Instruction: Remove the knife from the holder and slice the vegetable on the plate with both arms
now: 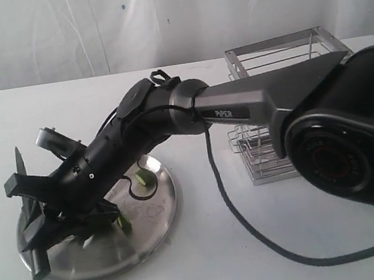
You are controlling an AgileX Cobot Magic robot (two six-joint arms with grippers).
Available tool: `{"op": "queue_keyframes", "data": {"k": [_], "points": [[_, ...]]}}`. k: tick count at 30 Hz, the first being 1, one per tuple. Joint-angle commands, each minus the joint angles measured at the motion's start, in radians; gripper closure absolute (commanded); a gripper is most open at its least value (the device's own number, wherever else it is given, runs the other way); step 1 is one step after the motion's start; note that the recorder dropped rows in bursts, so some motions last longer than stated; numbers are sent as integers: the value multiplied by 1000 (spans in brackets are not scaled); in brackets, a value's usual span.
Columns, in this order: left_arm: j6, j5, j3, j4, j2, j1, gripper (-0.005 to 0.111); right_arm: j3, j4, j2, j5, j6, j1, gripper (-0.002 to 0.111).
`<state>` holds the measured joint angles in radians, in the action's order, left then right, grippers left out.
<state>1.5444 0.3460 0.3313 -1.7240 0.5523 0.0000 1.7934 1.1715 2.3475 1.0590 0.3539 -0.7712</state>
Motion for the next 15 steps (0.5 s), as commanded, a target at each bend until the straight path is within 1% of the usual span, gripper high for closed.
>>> {"op": "queue_keyframes", "data": {"k": [1, 3, 7, 10, 15], "points": [[7, -160, -4, 4, -5, -2, 107, 9, 24, 18, -125, -3, -15, 108], [7, -163, -4, 29, -5, -2, 107, 9, 23, 19, -168, -3, -19, 108], [7, -128, -4, 29, -5, -2, 107, 9, 20, 22, -217, -3, -25, 108], [11, -124, -4, 31, -5, -2, 107, 9, 11, 28, -219, -22, -25, 108], [52, -122, -4, 31, -5, -2, 107, 9, -77, 30, -222, -82, -25, 108]]}}
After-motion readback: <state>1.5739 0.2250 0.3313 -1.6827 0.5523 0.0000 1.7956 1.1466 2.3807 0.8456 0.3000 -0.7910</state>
